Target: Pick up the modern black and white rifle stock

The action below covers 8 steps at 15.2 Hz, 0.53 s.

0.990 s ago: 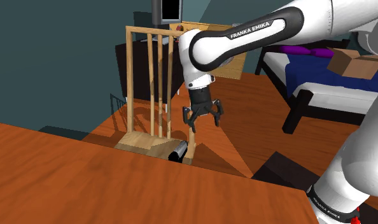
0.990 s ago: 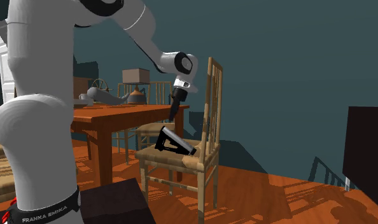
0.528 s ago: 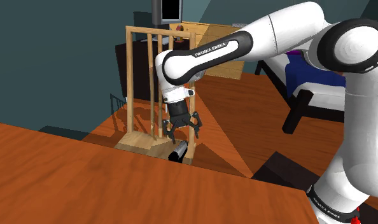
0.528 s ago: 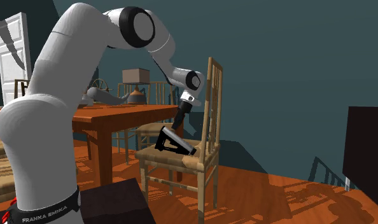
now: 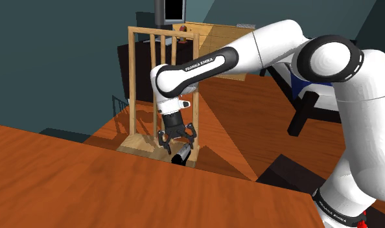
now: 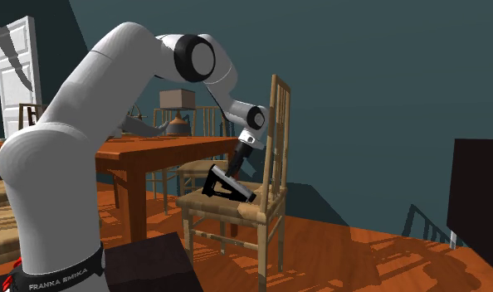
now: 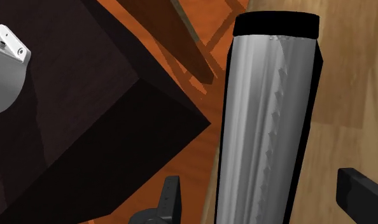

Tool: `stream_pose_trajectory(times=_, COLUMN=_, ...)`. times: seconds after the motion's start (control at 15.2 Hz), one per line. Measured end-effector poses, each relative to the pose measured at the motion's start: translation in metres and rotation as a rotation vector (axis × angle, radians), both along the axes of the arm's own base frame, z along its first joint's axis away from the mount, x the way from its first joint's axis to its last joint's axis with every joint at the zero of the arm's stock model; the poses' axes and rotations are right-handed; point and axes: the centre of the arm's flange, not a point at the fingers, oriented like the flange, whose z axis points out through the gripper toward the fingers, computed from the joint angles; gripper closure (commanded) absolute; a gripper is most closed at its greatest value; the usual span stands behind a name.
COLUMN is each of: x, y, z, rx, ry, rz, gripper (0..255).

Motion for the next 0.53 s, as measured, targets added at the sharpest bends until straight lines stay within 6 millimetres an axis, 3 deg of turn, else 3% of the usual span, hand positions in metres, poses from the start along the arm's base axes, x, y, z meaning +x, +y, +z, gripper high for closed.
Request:
stream_pose_trajectory(times=0.2, x=0.000, y=-0.002, z=-0.016, rx=0.000, ry=0.000, rz=0.000, gripper=0)
stream_pose_trajectory(times=0.26, x=0.000, y=-0.002, z=-0.017, rx=0.000, ry=0.000, rz=0.000, gripper=255)
stream_pose_trajectory(times=0.53, x=0.000, y=-0.002, z=-0.018, rx=0.000, ry=0.000, rz=-0.001, gripper=255)
